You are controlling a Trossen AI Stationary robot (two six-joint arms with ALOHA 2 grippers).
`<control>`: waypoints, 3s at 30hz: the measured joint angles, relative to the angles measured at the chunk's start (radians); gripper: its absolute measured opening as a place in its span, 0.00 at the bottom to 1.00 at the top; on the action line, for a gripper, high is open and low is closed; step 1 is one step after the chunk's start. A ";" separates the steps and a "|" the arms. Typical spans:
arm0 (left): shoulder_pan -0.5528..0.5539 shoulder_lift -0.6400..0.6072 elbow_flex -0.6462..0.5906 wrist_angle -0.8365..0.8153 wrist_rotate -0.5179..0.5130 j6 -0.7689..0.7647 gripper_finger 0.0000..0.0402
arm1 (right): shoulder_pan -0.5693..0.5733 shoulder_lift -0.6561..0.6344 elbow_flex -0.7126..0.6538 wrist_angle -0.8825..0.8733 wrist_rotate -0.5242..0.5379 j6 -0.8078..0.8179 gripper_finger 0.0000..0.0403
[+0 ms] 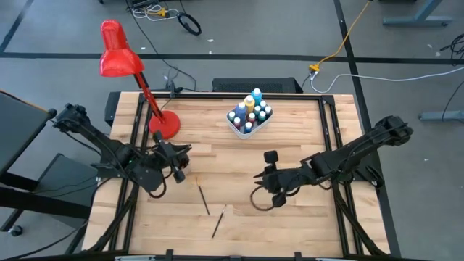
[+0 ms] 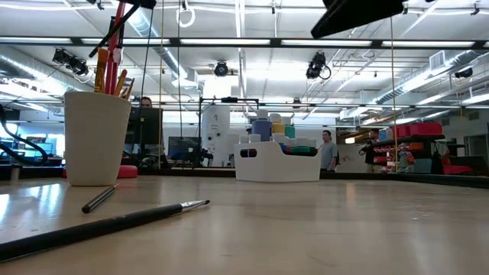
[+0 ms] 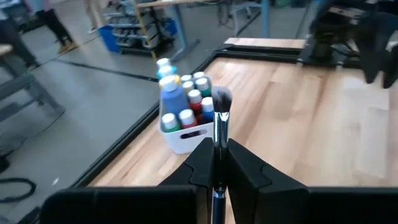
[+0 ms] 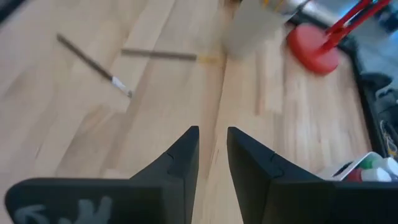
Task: Pick & Place Paint Supplies
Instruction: Put the silver paint brush into the white cup
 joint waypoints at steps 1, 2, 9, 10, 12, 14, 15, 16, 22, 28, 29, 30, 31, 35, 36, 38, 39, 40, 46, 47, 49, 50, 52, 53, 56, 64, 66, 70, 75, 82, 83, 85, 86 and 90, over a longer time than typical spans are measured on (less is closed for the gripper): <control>0.000 0.002 -0.002 -0.010 -0.014 -0.026 0.08 | -0.001 -0.023 -0.038 0.050 0.001 0.000 0.22; 0.000 0.004 -0.010 -0.004 -0.034 -0.044 0.08 | -0.003 -0.046 -0.076 0.116 0.001 -0.003 0.22; 0.000 0.000 -0.165 0.048 -0.134 -0.221 0.07 | -0.007 -0.159 -0.295 0.454 0.001 -0.039 0.22; -0.001 0.000 -0.188 0.050 -0.147 -0.257 0.07 | -0.007 -0.164 -0.313 0.485 0.000 -0.039 0.22; -0.010 0.000 -0.231 0.051 -0.175 -0.322 0.08 | -0.007 -0.170 -0.345 0.525 0.001 -0.043 0.22; -0.021 0.000 -0.277 0.076 -0.195 -0.382 0.07 | -0.007 -0.170 -0.359 0.555 0.000 -0.046 0.22; -0.023 0.000 -0.301 0.103 -0.200 -0.402 0.07 | -0.007 -0.170 -0.363 0.561 0.000 -0.045 0.22; -0.024 0.000 -0.325 0.134 -0.201 -0.414 0.07 | -0.007 -0.170 -0.364 0.559 0.000 -0.044 0.22; -0.023 0.013 -0.473 0.377 -0.197 -0.387 0.12 | -0.007 -0.169 -0.364 0.584 0.000 -0.038 0.22; -0.023 0.026 -0.534 0.490 -0.187 -0.352 0.16 | -0.007 -0.169 -0.364 0.592 -0.001 -0.037 0.22; -0.023 0.026 -0.536 0.489 -0.183 -0.352 0.16 | -0.007 -0.169 -0.364 0.593 -0.001 -0.037 0.22; -0.023 0.026 -0.537 0.489 -0.181 -0.352 0.16 | -0.007 -0.169 -0.364 0.593 0.000 -0.037 0.22; -0.023 0.026 -0.537 0.492 -0.181 -0.351 0.16 | -0.007 -0.169 -0.364 0.593 0.000 -0.037 0.22; -0.023 0.025 -0.537 0.503 -0.199 -0.329 0.16 | -0.007 -0.169 -0.364 0.594 -0.001 -0.036 0.22; -0.023 0.025 -0.536 0.515 -0.202 -0.310 0.16 | -0.007 -0.169 -0.364 0.594 -0.003 -0.033 0.22; -0.023 0.025 -0.529 0.554 -0.202 -0.249 0.16 | -0.007 -0.169 -0.364 0.594 -0.007 -0.024 0.22; -0.023 0.025 -0.518 0.571 -0.202 -0.208 0.16 | -0.007 -0.169 -0.364 0.594 -0.020 -0.020 0.22; -0.023 0.025 -0.506 0.589 -0.202 -0.163 0.16 | -0.007 -0.169 -0.364 0.594 -0.035 -0.015 0.22; -0.023 0.025 -0.407 0.678 -0.196 0.114 0.16 | -0.007 -0.169 -0.364 0.599 -0.083 0.030 0.22; -0.023 0.025 -0.387 0.679 -0.191 0.141 0.16 | -0.007 -0.168 -0.364 0.603 -0.083 0.026 0.22; -0.023 0.025 -0.347 0.679 -0.185 0.176 0.16 | -0.007 -0.159 -0.364 0.627 -0.079 0.023 0.22; -0.023 0.025 -0.329 0.679 -0.176 0.194 0.16 | -0.007 -0.151 -0.364 0.644 -0.080 0.023 0.22; -0.023 0.025 -0.299 0.679 -0.148 0.213 0.16 | -0.007 -0.120 -0.365 0.702 -0.104 0.008 0.22; -0.023 0.025 -0.289 0.679 -0.133 0.218 0.16 | -0.008 -0.101 -0.365 0.734 -0.123 -0.006 0.23; -0.023 0.025 -0.269 0.678 -0.092 0.232 0.16 | -0.013 -0.020 -0.364 0.850 -0.184 -0.046 0.28; -0.023 0.025 -0.267 0.675 -0.054 0.235 0.16 | -0.077 0.250 -0.317 1.030 -0.300 0.015 0.46; -0.023 0.025 -0.267 0.675 -0.055 0.235 0.16 | -0.097 0.323 -0.274 1.021 -0.339 0.038 0.49; -0.023 0.025 -0.267 0.675 -0.052 0.235 0.16 | -0.129 0.457 -0.186 0.996 -0.502 0.010 0.51; -0.023 0.025 -0.267 0.672 -0.052 0.235 0.16 | -0.147 0.587 -0.070 0.970 -0.598 -0.001 0.50; -0.023 0.025 -0.267 0.672 -0.052 0.234 0.16 | -0.175 0.731 0.050 0.906 -0.663 -0.001 0.48; -0.023 0.025 -0.267 0.672 -0.052 0.234 0.16 | -0.179 0.747 0.057 0.906 -0.672 -0.001 0.48; -0.023 0.025 -0.267 0.672 -0.052 0.234 0.16 | -0.184 0.771 0.059 0.903 -0.691 -0.001 0.48; -0.023 0.025 -0.267 0.671 -0.052 0.234 0.16 | -0.186 0.783 0.061 0.904 -0.698 -0.001 0.48; -0.023 0.025 -0.267 0.669 -0.051 0.234 0.16 | -0.188 0.815 0.064 0.913 -0.711 -0.005 0.47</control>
